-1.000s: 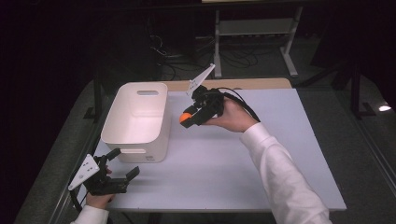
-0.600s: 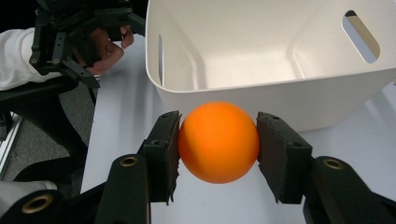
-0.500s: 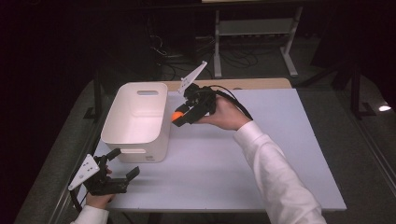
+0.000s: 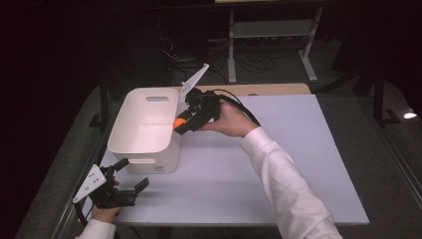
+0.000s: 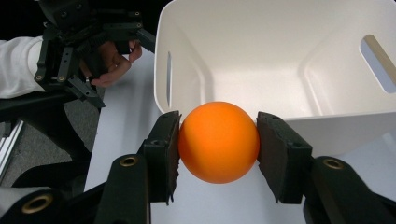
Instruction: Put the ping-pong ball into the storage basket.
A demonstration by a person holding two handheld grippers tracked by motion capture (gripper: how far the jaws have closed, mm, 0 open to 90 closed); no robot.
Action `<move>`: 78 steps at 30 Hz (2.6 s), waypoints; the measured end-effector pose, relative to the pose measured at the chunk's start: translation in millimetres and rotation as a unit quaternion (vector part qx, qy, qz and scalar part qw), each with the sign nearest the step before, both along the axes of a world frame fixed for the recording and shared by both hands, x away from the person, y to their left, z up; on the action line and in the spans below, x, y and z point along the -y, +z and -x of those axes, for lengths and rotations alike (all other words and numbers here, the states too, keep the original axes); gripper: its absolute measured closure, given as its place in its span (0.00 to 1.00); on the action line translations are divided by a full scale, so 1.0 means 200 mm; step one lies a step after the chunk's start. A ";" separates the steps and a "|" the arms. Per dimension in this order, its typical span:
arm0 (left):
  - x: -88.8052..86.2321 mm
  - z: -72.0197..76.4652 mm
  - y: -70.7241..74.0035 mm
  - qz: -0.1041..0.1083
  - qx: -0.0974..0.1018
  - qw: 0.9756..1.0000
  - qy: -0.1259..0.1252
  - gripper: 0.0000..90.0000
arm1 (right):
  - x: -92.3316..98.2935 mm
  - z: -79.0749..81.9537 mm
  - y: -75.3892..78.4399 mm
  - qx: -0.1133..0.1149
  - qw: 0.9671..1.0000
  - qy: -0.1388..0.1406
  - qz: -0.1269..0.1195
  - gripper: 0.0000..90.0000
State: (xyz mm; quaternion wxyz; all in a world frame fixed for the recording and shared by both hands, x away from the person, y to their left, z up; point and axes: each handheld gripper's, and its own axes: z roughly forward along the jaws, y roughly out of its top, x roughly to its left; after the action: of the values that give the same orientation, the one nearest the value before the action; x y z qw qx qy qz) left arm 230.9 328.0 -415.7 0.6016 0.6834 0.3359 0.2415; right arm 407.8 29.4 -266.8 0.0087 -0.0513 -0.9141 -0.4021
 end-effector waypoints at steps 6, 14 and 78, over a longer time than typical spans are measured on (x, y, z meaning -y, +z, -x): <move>0.00 0.00 0.00 0.003 -0.001 1.000 0.001 0.00 | -0.07 -0.01 0.01 0.001 1.000 0.012 0.003 0.55; 0.00 0.00 0.00 0.004 -0.002 1.000 0.002 0.00 | -0.16 0.01 0.03 0.007 1.000 0.025 0.011 0.55; 0.00 0.00 0.00 -0.004 -0.006 1.000 0.001 0.00 | -0.22 -0.08 -0.05 0.013 0.999 -0.029 -0.025 0.00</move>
State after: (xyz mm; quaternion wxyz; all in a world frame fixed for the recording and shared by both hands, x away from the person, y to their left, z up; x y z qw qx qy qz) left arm 231.1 328.5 -415.7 0.5964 0.6868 0.3393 0.2398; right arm 423.4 73.3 -276.9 -0.0139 -0.0722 -0.9020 -0.4254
